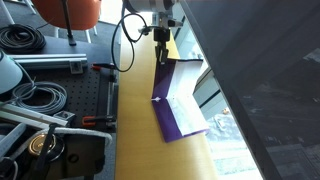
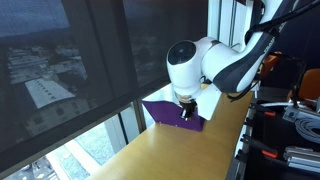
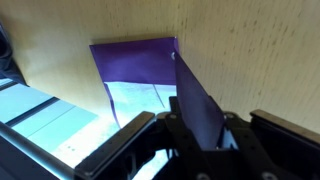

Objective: Open the purple file holder

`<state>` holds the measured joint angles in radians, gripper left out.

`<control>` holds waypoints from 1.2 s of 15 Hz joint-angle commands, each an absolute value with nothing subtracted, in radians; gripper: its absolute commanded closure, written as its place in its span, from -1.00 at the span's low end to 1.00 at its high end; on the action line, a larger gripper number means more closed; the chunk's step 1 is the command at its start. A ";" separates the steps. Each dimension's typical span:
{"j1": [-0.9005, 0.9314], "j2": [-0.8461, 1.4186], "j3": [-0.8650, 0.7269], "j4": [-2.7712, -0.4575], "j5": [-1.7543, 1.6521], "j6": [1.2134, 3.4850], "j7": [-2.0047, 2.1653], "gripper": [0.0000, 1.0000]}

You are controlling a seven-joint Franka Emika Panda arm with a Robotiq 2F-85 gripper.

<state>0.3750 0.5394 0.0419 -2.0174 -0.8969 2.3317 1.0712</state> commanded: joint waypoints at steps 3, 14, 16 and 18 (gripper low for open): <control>0.350 0.516 0.062 -2.018 -0.869 2.317 1.031 -0.53; -0.029 0.195 0.347 -2.288 -0.326 2.701 0.371 -1.00; -0.176 0.187 0.462 -2.327 -0.168 2.738 0.210 -1.00; -0.327 0.196 0.564 -2.340 -0.042 2.740 0.049 -1.00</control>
